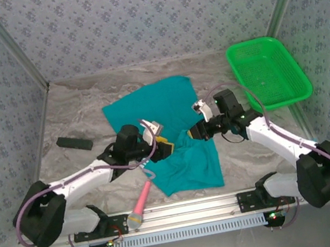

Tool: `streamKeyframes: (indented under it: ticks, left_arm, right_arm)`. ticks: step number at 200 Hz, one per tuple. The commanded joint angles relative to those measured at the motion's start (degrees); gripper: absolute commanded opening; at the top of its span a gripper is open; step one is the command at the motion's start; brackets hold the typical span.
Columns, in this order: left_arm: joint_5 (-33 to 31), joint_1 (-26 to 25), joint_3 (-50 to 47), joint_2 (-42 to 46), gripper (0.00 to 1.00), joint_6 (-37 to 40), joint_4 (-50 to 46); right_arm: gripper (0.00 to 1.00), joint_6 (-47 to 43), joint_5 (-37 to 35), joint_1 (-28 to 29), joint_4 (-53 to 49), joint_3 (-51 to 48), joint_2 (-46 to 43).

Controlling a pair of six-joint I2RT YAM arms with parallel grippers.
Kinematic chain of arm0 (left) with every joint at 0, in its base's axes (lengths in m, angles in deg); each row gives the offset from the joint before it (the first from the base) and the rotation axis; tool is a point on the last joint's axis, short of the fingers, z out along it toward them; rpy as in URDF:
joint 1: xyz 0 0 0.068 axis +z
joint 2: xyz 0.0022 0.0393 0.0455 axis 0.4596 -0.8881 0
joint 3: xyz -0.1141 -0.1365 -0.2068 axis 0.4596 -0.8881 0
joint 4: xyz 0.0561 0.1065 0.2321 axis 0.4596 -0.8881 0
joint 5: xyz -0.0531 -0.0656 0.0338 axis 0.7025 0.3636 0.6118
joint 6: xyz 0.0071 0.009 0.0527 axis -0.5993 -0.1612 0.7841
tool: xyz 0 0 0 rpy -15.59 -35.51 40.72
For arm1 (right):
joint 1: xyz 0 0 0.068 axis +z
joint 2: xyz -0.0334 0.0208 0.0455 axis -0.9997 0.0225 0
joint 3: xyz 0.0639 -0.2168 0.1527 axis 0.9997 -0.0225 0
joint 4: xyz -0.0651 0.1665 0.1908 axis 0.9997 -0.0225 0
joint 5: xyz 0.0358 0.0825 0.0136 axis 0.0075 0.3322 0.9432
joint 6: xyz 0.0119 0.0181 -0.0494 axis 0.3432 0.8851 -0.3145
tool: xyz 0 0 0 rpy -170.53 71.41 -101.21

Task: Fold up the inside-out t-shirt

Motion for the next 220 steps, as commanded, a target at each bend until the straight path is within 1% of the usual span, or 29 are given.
streamKeyframes:
  ticks: [1,18,24,34,42,47,61,67,77,87,104,123,130,143,151,158,162,167,171,181,189,194,199,206,220]
  left_arm:
    - [1.13,-0.55,4.75,-6.17,0.48,4.60,0.58]
    - [0.50,-0.58,9.10,-11.99,0.47,4.83,-0.77]
    - [1.69,-0.53,10.56,-13.95,0.46,4.58,-0.84]
    - [4.73,-0.70,12.61,-16.83,0.45,4.15,0.25]
    - [7.10,-0.95,14.05,-18.64,0.44,3.56,1.05]
    - [8.04,-1.20,14.87,-19.48,0.43,3.41,1.14]
    - [8.36,-2.13,16.81,-20.78,0.40,3.70,0.06]
    - [8.43,-2.43,17.23,-21.05,0.36,3.99,-0.46]
    - [9.02,-2.58,17.73,-21.41,0.26,4.43,-0.82]
    - [9.78,-2.57,18.14,-21.71,0.19,4.91,-1.25]
    - [9.83,-2.61,19.26,-22.09,0.14,5.76,-3.64]
    - [10.89,-2.60,19.80,-21.98,0.06,6.05,-4.74]
    - [11.48,-2.60,19.71,-22.03,0.03,6.13,-4.45]
    - [11.86,-2.48,19.94,-22.43,0.02,6.21,-4.64]
    - [12.13,-2.53,20.25,-22.84,0.04,6.23,-5.45]
    - [12.87,-2.46,20.48,-23.17,0.08,6.31,-5.95]
    - [13.08,-2.48,20.51,-23.41,0.14,6.30,-6.09]
    - [13.21,-2.51,20.48,-23.79,0.23,6.10,-5.98]
    - [13.11,-2.46,20.42,-24.09,0.27,5.79,-5.74]
    - [13.05,-2.46,20.32,-25.11,0.31,5.29,-4.98]
    - [12.51,-2.48,20.54,-25.91,0.31,4.99,-4.87]
    - [12.05,-2.47,20.91,-26.27,0.30,4.79,-5.22]
    - [11.50,-2.41,21.33,-26.65,0.26,4.73,-5.66]
    - [10.63,-2.33,21.86,-26.81,0.19,4.81,-6.37]
    - [9.46,-1.87,22.08,-26.29,0.04,4.55,-6.54]
  right_arm:
    - [0.22,1.67,-10.51,0.91,0.55,1.24,-0.46]
    - [0.21,5.23,-19.28,0.88,-1.18,0.12,-1.86]
    - [0.20,6.78,-21.84,0.80,-1.80,-0.47,-2.44]
    - [0.21,8.66,-23.65,0.59,-3.13,-1.30,-3.33]
    - [0.23,10.28,-24.37,0.64,-4.45,-1.91,-4.22]
    - [0.27,11.32,-24.74,0.89,-5.18,-2.22,-4.98]
    - [0.34,14.51,-25.98,2.34,-7.42,-3.24,-7.27]
    - [0.36,16.20,-26.55,3.43,-7.78,-3.78,-8.50]
    - [0.39,19.04,-28.21,5.80,-7.80,-5.04,-10.36]
    - [0.42,22.08,-30.33,8.30,-7.55,-6.30,-11.65]
    - [0.46,27.11,-34.07,12.46,-5.75,-7.56,-11.80]
    - [0.46,30.76,-35.58,15.35,-1.97,-7.97,-8.92]
    - [0.45,31.54,-36.80,15.97,-0.86,-7.89,-7.02]
    - [0.42,33.13,-38.23,16.18,1.45,-7.71,-3.46]
    - [0.40,33.40,-37.94,16.03,3.21,-7.41,-1.47]
    - [0.38,33.74,-38.33,15.93,3.89,-6.84,0.37]
    - [0.33,34.06,-38.58,15.95,4.03,-6.52,1.27]
    - [0.28,34.18,-38.64,15.81,4.46,-6.09,2.16]
    - [0.23,34.01,-38.40,15.80,4.99,-5.97,2.71]
    - [0.09,32.93,-37.52,15.88,5.78,-5.76,3.29]
    - [0.03,31.77,-36.86,16.15,5.83,-5.83,2.92]
    - [0.01,30.75,-35.91,16.25,5.99,-6.03,2.40]
    - [0.00,29.61,-34.88,16.37,6.01,-6.33,1.67]
    - [0.00,29.43,-33.45,16.42,5.83,-6.83,0.38]
    - [0.00,24.10,-29.70,16.41,6.00,-8.31,-2.35]
